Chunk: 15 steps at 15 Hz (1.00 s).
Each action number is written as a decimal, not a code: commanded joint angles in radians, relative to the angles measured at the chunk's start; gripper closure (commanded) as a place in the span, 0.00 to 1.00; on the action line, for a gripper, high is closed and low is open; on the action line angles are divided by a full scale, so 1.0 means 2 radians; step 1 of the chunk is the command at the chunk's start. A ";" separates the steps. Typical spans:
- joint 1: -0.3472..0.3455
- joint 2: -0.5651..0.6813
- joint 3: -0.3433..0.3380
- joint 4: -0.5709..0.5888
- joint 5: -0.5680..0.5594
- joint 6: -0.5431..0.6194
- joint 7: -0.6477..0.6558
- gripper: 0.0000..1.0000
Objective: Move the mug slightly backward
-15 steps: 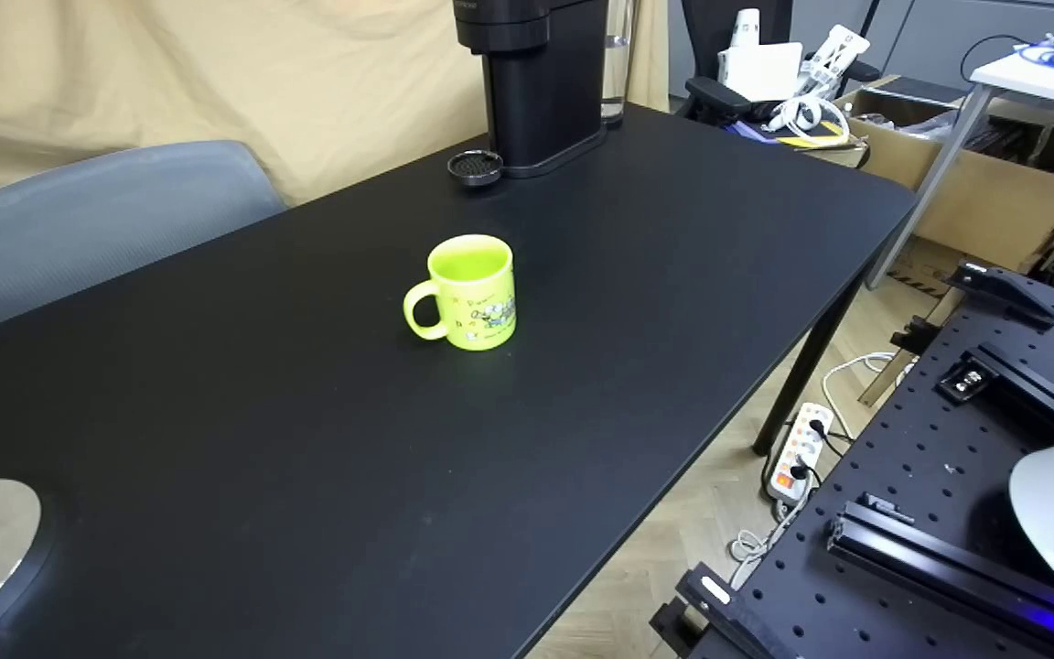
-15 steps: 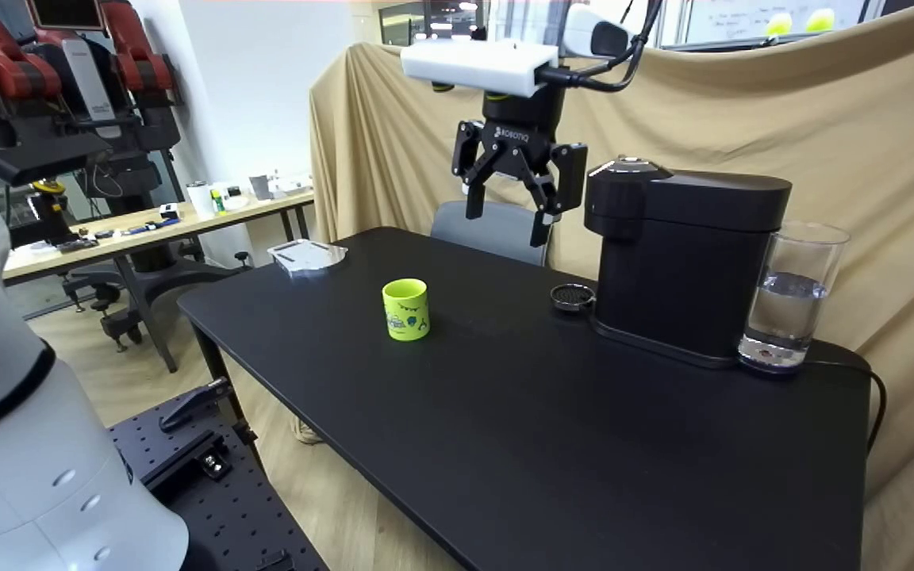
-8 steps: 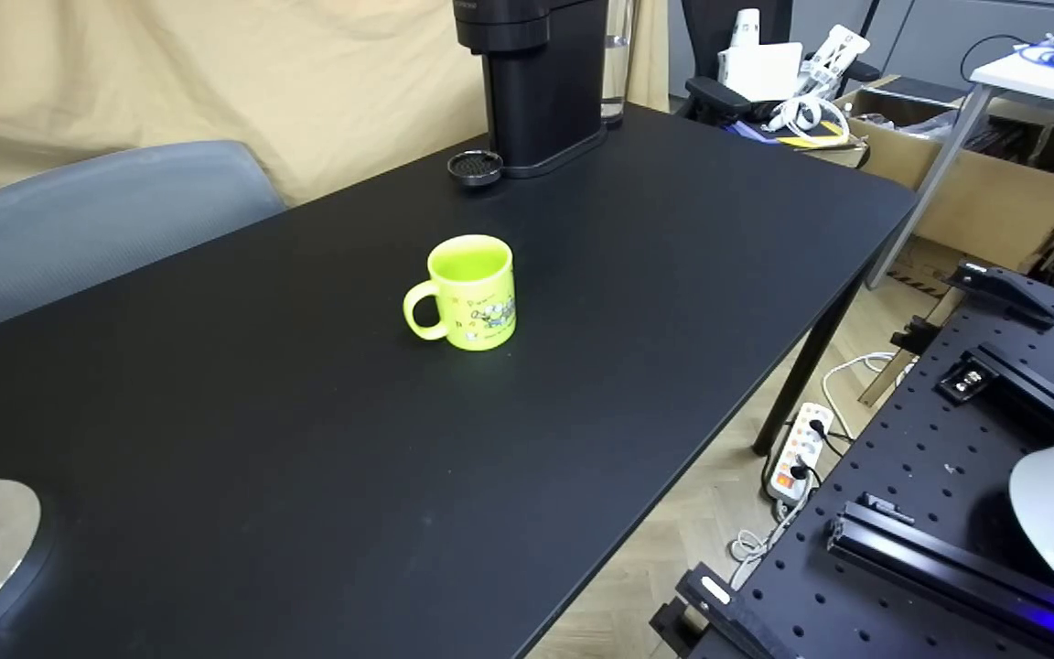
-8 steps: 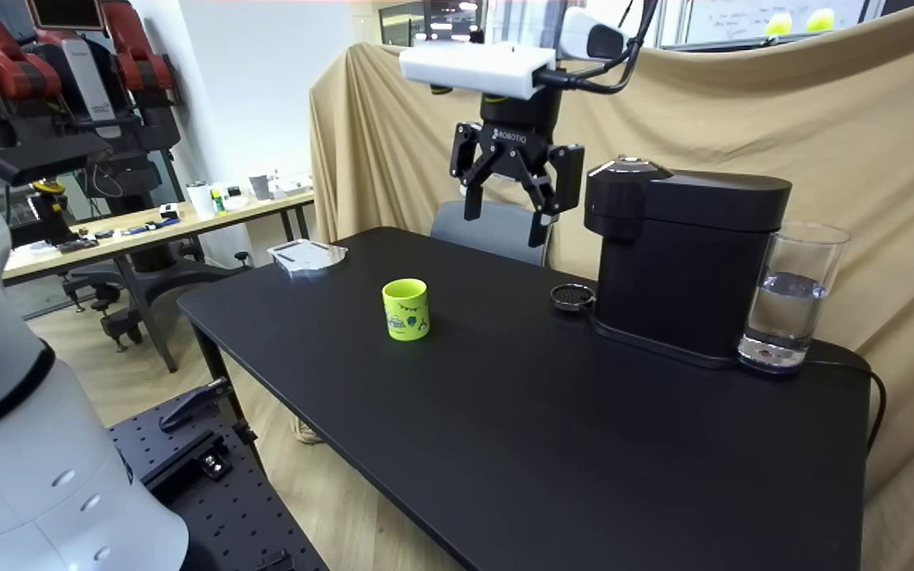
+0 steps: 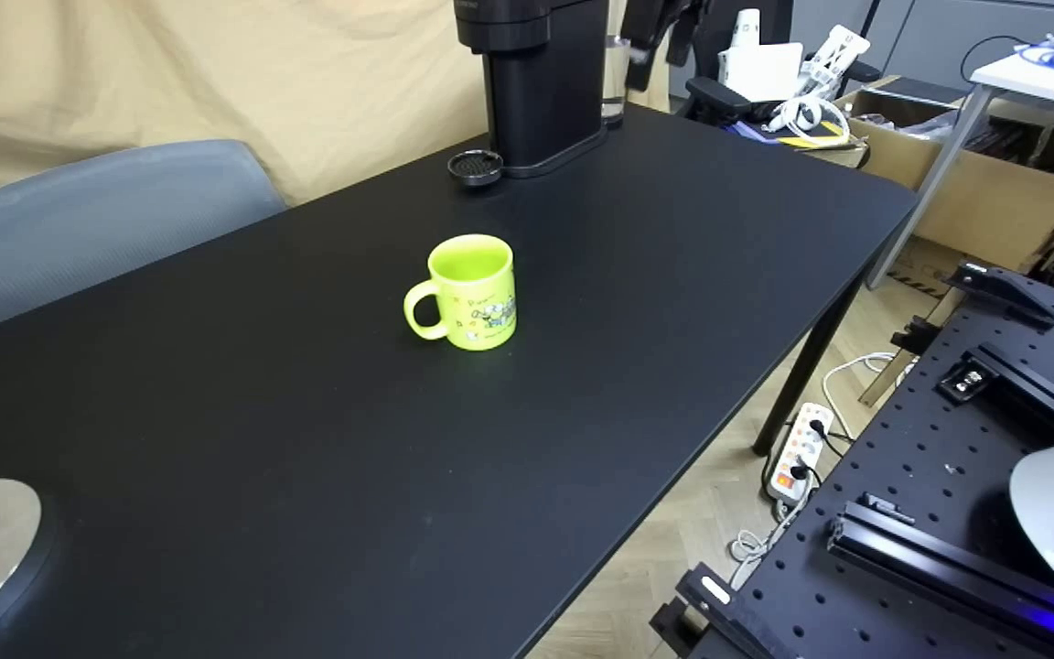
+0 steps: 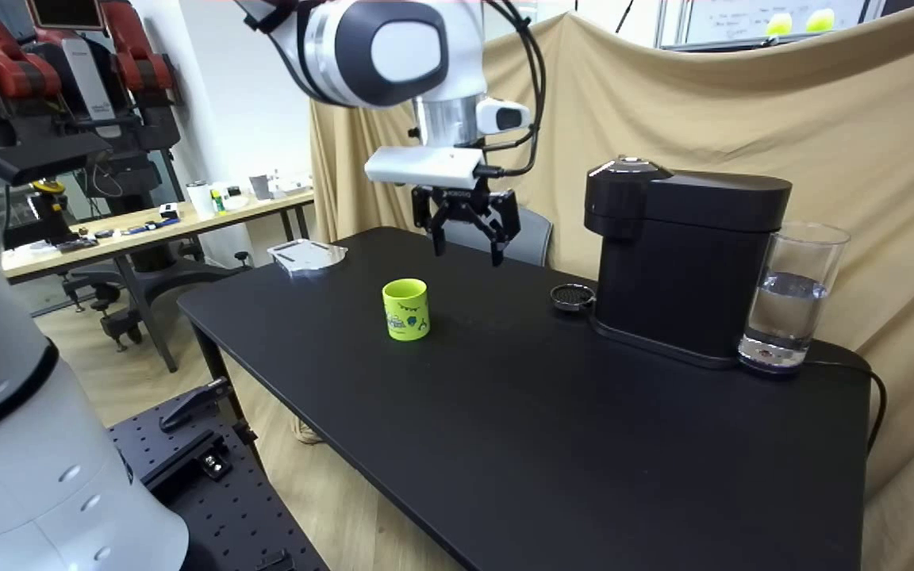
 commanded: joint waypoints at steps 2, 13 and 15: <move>0.021 0.017 0.024 -0.027 0.014 0.075 0.004 0.00; 0.045 0.089 0.052 0.004 0.049 0.097 -0.007 0.00; 0.051 0.119 0.071 0.028 0.047 0.096 -0.002 0.00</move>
